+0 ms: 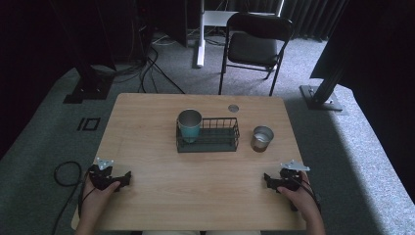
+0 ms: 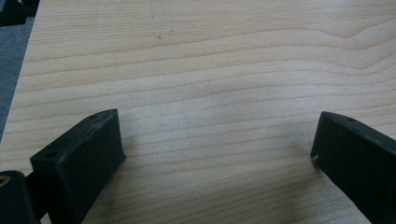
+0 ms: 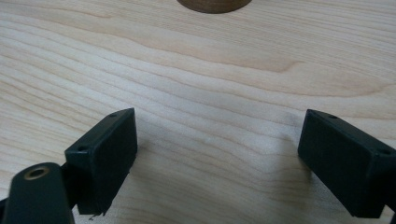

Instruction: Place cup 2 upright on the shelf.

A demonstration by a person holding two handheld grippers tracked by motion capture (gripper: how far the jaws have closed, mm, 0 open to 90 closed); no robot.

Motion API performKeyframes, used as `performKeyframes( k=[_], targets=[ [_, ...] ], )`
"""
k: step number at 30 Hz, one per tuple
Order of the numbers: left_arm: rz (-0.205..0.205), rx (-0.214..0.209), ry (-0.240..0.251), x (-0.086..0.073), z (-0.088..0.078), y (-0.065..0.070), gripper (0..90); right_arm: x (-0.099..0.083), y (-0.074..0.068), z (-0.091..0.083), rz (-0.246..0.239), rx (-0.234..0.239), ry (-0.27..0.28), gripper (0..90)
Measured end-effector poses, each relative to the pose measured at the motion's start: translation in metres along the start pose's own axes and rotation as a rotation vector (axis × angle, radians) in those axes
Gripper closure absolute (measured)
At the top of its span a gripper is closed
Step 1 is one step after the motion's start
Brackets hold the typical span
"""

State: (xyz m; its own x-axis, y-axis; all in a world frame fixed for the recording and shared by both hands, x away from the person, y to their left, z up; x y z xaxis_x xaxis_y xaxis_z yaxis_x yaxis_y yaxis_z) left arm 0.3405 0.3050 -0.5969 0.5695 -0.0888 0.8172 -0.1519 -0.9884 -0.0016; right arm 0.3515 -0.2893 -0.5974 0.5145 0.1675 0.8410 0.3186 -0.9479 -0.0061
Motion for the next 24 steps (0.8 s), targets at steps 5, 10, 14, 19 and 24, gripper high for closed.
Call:
performKeyframes(
  k=[5, 10, 14, 19, 24],
  targets=[
    [0.0, 0.0, 0.0, 0.0, 0.0, 0.0, 2.8, 0.0, 0.0, 0.0, -0.005, 0.007, 0.001, 11.6],
    [0.0, 0.0, 0.0, 0.0, 0.0, 0.0, 2.8, 0.0, 0.002, -0.001, -0.024, 0.033, -0.015, 11.6],
    [0.0, 0.0, 0.0, 0.0, 0.0, 0.0, 2.8, 0.001, 0.002, 0.0, -0.03, 0.028, 0.002, 11.6],
    [0.0, 0.0, 0.0, 0.0, 0.0, 0.0, 2.8, 0.005, 0.003, 0.0, -0.02, 0.018, 0.021, 11.7],
    [0.001, 0.0, 0.0, 0.0, 0.0, 0.0, 2.7, 0.013, 0.003, -0.001, -0.01, 0.014, 0.043, 11.7]
  ],
)
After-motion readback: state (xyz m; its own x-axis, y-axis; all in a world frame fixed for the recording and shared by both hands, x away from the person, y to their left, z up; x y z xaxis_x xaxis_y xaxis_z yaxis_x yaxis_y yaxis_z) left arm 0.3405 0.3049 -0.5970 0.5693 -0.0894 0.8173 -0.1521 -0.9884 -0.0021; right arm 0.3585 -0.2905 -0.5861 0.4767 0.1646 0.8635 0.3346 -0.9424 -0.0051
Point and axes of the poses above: each handheld gripper's, and its own axes: z roughly forward along the jaws, x roughly out of its top, y roughly to its right, the point moved 6 cm from there along z, roughly forward along the jaws, and after that the axes turned 11 degrees about y, right-handed, at the moved point
